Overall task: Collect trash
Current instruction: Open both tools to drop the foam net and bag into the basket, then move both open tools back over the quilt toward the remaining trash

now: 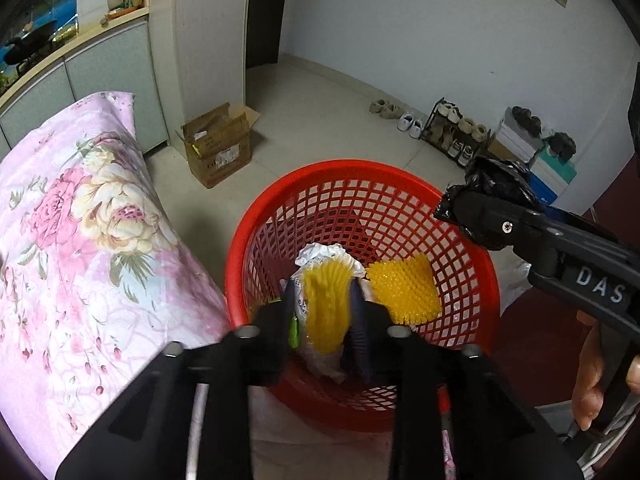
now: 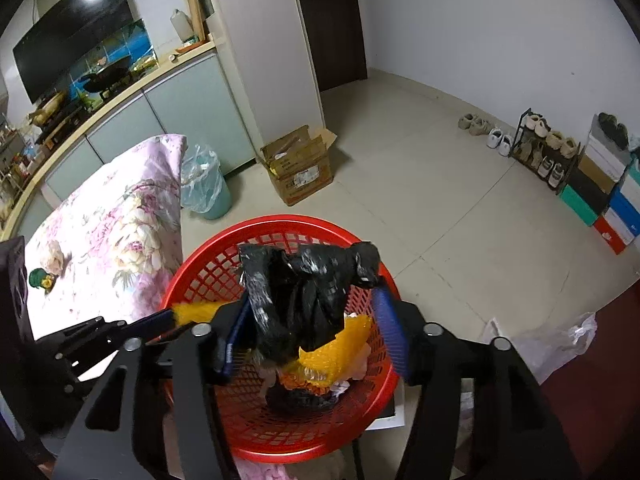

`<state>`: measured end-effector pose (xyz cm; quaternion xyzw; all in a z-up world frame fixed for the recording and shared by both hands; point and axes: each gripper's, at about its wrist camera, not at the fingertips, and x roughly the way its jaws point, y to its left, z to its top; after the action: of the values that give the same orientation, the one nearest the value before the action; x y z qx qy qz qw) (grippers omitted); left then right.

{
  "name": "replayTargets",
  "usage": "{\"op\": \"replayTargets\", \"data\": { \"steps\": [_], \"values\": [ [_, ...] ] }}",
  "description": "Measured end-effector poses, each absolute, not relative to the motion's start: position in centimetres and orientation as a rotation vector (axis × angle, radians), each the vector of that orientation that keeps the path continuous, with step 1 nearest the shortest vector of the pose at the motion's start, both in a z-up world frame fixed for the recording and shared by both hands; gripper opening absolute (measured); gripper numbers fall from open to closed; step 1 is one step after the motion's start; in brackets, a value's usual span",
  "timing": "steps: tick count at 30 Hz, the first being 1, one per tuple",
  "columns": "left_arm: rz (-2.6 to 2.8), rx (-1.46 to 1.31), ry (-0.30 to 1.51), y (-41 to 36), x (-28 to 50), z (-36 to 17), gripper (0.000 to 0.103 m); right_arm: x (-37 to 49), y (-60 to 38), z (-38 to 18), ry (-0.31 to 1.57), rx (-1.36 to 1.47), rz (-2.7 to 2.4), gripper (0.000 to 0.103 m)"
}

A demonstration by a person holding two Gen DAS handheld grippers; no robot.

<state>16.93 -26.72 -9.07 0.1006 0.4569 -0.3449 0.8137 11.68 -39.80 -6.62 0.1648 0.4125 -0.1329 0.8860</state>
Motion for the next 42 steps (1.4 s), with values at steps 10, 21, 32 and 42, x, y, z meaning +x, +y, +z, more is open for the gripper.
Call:
{"op": "replayTargets", "data": {
  "steps": [10, 21, 32, 42],
  "values": [
    [-0.679, 0.14, 0.906, -23.0, 16.8, -6.2, 0.075, 10.3, -39.6, -5.3, 0.816, 0.368, -0.267, 0.071],
    [-0.492, 0.029, 0.781, -11.9, 16.3, -1.4, 0.08, 8.4, -36.2, -2.0, 0.74, 0.324, -0.214, 0.071],
    [-0.239, -0.141, 0.735, 3.6, 16.8, 0.5, 0.08, 10.0, -29.7, -0.1, 0.712, 0.255, -0.09, 0.075],
    [-0.157, -0.331, 0.78, 10.8, 20.6, -1.8, 0.08, 12.9, -23.0, 1.3, 0.707, 0.183, 0.023, 0.076]
  ]
}}
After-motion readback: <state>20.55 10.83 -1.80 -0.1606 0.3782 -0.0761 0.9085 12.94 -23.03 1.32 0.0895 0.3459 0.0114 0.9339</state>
